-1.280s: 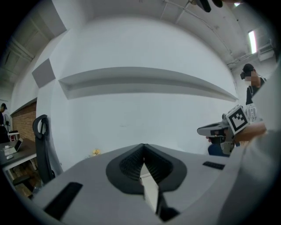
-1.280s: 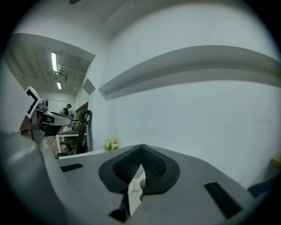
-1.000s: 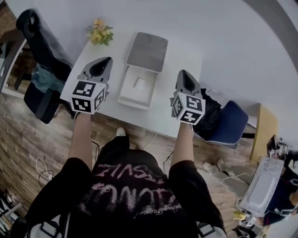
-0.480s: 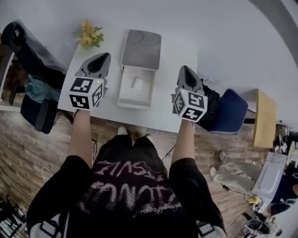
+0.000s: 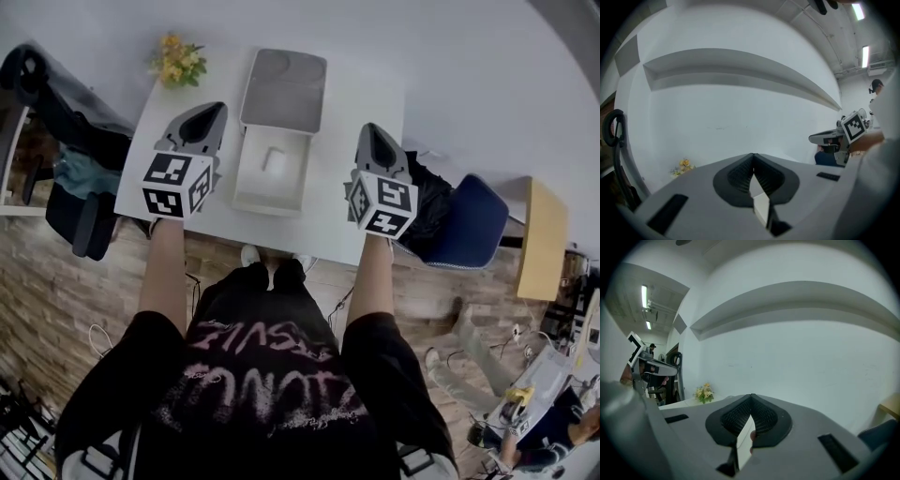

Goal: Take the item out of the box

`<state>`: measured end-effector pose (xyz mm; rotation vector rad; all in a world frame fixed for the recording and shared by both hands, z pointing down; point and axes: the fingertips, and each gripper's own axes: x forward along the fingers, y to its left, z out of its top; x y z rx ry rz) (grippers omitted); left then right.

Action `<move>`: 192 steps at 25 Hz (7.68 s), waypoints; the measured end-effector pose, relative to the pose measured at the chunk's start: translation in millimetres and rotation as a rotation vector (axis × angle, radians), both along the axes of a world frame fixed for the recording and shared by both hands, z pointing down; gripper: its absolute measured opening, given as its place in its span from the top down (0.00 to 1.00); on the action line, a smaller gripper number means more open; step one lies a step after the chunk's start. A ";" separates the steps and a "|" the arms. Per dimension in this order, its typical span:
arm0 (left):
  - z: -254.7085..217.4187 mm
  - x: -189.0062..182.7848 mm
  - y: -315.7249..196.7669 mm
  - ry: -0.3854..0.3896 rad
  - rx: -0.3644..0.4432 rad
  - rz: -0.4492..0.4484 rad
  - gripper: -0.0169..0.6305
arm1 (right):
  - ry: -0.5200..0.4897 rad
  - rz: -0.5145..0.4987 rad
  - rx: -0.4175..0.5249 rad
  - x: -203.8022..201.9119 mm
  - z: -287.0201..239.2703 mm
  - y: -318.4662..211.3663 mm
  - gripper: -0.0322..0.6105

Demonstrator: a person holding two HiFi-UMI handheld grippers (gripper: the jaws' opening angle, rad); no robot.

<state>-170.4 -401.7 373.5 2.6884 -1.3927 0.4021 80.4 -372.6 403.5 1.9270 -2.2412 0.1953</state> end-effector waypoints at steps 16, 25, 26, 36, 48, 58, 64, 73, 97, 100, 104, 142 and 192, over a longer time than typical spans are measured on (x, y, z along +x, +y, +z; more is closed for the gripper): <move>40.4 54.1 3.3 -0.079 -0.073 -0.001 0.97 | -0.036 -0.079 -0.034 26.8 37.0 -14.6 0.94; 78.2 64.5 7.2 -0.103 -0.155 0.011 0.97 | -0.048 -0.102 -0.098 24.6 72.7 -11.2 0.94; 83.2 65.4 8.4 -0.106 -0.165 0.012 0.97 | -0.049 -0.103 -0.105 24.8 76.6 -10.2 0.94; 123.1 77.8 21.9 -0.148 -0.259 0.044 0.97 | -0.058 -0.119 -0.147 23.3 104.4 -3.8 0.94; 183.0 91.1 37.2 -0.242 -0.524 0.044 0.81 | -0.076 -0.101 -0.157 34.5 114.7 -6.1 0.94; 224.4 94.4 42.0 -0.323 -0.704 -0.019 0.65 | -0.073 -0.086 -0.177 48.2 124.1 -2.6 0.94; 241.6 95.7 39.1 -0.345 -0.775 -0.038 0.59 | -0.070 -0.078 -0.194 54.6 132.8 -5.1 0.94; 263.5 95.6 40.6 -0.410 -0.828 -0.045 0.60 | -0.071 -0.065 -0.211 64.5 143.3 -6.2 0.94; 259.4 91.3 39.3 -0.430 -0.784 -0.053 0.69 | -0.068 -0.060 -0.197 62.6 134.6 -3.8 0.94; 253.5 94.7 41.9 -0.400 -0.768 -0.039 0.69 | -0.068 -0.060 -0.190 62.5 130.7 -1.4 0.94; 243.7 94.0 45.3 -0.404 -0.722 -0.036 0.69 | -0.062 -0.063 -0.186 60.8 126.0 3.9 0.94; 70.0 60.7 26.0 -0.066 -0.243 -0.090 0.70 | -0.082 -0.099 0.031 32.6 7.5 9.8 0.94; -80.2 32.6 3.3 0.025 0.175 -0.125 0.70 | 0.017 -0.036 0.184 42.6 -85.1 -1.6 0.94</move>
